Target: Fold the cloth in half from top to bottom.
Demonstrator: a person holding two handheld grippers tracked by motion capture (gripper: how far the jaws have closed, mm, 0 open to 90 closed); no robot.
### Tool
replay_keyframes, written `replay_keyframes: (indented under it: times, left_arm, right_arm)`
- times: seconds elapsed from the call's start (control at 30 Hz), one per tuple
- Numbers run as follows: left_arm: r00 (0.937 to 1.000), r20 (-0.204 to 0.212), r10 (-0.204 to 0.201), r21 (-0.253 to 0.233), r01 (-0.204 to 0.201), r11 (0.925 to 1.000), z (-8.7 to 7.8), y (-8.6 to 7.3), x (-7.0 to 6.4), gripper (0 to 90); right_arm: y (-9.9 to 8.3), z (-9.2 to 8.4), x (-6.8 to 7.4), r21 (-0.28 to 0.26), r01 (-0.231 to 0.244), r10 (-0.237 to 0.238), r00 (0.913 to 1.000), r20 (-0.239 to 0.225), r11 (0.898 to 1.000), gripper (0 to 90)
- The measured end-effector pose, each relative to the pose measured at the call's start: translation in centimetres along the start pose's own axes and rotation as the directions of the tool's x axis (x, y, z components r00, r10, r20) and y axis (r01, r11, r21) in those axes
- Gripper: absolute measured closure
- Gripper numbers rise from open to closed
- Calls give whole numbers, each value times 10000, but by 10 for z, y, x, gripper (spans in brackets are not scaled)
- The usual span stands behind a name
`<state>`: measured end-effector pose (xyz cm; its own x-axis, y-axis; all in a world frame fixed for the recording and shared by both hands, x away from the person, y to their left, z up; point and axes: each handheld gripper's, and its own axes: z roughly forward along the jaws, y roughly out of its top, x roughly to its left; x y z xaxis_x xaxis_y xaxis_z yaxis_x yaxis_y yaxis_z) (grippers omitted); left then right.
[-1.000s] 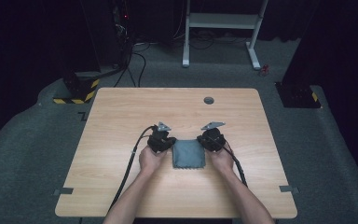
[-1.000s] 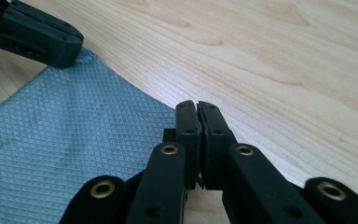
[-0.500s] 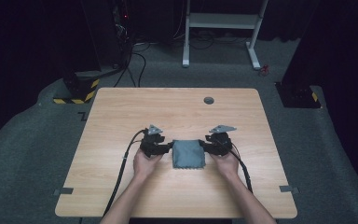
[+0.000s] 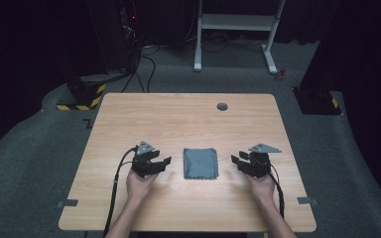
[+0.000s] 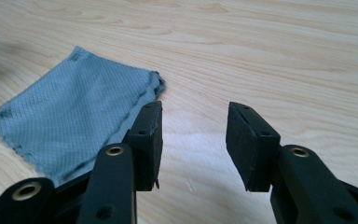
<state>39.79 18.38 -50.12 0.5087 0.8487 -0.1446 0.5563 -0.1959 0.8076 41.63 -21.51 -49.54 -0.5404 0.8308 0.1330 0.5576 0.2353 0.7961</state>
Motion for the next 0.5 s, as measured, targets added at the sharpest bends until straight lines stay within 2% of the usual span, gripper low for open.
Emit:
replay_keyframes:
  times: [0.5]
  left_arm:
    - [9961,-869,-162,-132,151,9998,-29,-26,13,383]
  right_arm:
    - [-21,-19,-7,93,-18,12,9977,672,10000,555]
